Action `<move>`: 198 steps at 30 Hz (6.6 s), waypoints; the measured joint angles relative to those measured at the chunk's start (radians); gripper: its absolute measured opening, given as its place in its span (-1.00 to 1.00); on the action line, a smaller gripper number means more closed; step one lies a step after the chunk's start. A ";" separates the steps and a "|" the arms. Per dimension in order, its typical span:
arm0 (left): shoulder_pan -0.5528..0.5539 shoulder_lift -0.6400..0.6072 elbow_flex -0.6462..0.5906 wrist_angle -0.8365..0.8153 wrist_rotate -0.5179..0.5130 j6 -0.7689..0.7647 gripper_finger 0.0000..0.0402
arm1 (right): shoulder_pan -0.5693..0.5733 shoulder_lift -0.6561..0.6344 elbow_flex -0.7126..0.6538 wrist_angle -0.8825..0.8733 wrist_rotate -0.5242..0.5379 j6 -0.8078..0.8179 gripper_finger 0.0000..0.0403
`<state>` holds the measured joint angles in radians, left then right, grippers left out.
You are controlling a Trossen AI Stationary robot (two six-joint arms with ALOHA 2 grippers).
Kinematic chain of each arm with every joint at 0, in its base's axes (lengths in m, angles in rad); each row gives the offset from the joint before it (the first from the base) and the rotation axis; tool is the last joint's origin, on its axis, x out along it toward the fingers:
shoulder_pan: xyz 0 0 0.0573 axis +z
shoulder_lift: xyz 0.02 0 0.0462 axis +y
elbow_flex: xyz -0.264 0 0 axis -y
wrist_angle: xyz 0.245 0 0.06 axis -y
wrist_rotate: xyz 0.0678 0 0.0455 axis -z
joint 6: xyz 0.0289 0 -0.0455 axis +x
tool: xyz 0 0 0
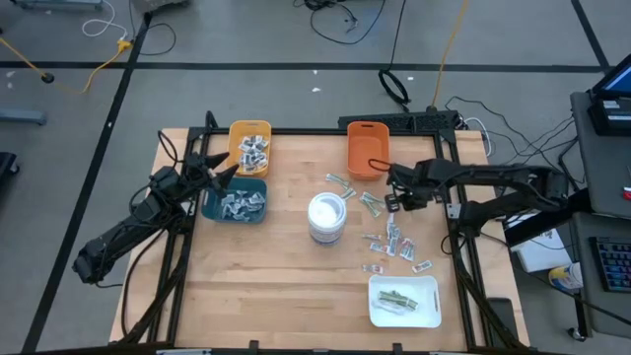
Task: Pick & Place First Aid Supplies
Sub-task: Put the green bandage into the white bin
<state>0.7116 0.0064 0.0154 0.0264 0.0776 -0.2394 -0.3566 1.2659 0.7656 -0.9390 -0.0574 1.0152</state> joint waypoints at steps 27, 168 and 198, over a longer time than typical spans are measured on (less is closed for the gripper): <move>0.000 0.000 0.000 0.000 0.000 0.000 0.65 | 0.476 0.047 0.325 -0.181 -0.024 -0.443 -1.00; 0.000 0.000 0.000 0.000 0.000 0.000 0.52 | 0.155 0.142 0.039 0.088 0.009 0.330 -0.98; 0.000 0.000 0.000 0.000 0.000 0.000 0.56 | 0.625 0.061 0.350 -0.183 -0.070 -0.333 -1.00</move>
<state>0.7117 0.0067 0.0151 0.0261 0.0776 -0.2397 0.2684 1.3266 1.1154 -1.1219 -0.1274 0.6823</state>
